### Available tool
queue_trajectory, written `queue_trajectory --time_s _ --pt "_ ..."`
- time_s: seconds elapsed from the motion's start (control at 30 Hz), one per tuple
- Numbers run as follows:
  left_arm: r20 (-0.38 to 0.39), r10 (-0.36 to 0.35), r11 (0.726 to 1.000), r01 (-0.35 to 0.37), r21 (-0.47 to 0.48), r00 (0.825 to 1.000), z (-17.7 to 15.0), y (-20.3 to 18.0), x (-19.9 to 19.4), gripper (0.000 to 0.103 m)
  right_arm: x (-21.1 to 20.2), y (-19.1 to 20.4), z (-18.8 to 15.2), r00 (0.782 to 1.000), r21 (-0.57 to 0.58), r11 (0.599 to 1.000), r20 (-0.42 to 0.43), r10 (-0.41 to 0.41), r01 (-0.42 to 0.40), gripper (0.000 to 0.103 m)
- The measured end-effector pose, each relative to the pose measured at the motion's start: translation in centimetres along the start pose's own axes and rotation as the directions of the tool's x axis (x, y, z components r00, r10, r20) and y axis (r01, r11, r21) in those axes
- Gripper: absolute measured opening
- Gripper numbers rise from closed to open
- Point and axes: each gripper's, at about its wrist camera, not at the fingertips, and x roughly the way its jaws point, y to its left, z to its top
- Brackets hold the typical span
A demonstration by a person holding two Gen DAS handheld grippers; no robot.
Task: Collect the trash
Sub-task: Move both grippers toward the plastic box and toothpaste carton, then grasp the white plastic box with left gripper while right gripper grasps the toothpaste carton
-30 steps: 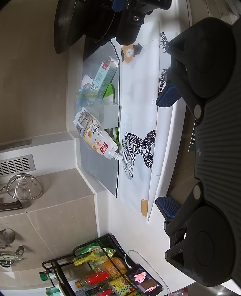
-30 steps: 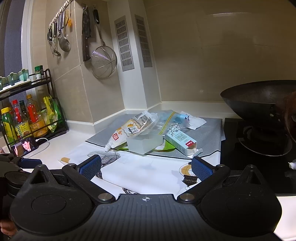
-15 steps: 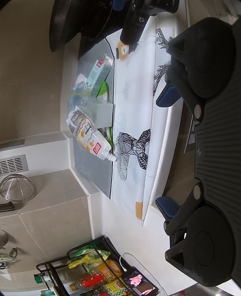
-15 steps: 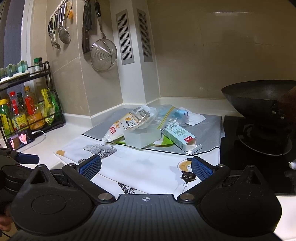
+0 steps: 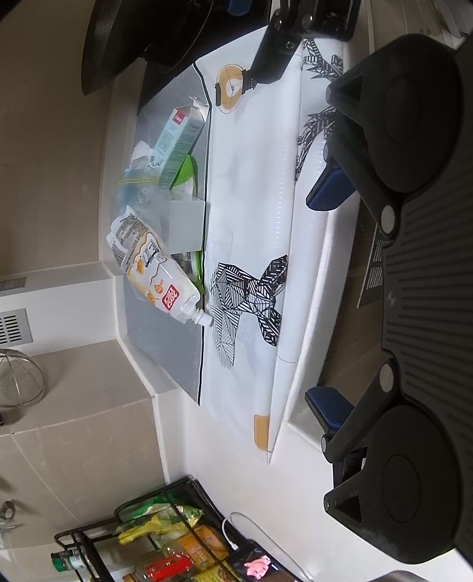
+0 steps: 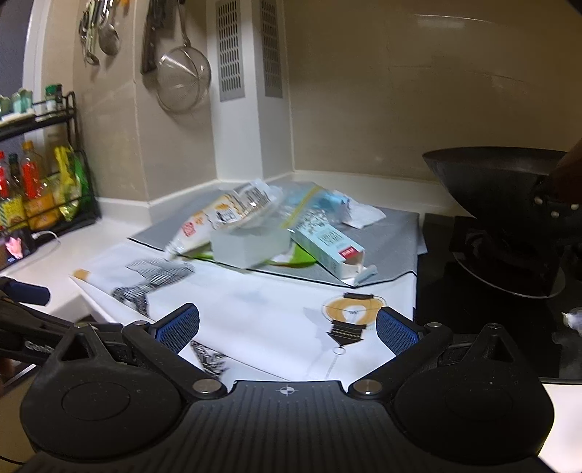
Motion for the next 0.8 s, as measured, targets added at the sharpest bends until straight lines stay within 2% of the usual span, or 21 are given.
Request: queue_trajectory --time_s 0.27,0.47,0.7,0.8 --pt "0.014 -0.002 1.000 0.001 0.028 1.000 2.1 -0.3 2.6 0.103 4.2 -1.3 0.6 0.998 -0.002 0.998 -0.026 -0.058 0.058 0.103" --pt "0.049 0.015 0.999 -0.013 -0.039 0.999 4.7 1.3 4.5 0.103 8.6 -2.5 3.0 0.996 -0.002 0.996 -0.017 -0.093 0.093 0.103" --pt "0.070 -0.093 0.993 0.098 -0.068 0.993 5.5 0.7 6.1 0.103 15.4 -4.2 4.8 0.988 0.049 0.990 -0.090 -0.129 0.133 0.103" --pt "0.045 -0.101 0.993 0.104 -0.056 0.994 5.9 -0.3 7.6 0.103 18.2 -5.3 5.3 0.988 0.110 0.991 -0.144 -0.058 0.075 0.103"
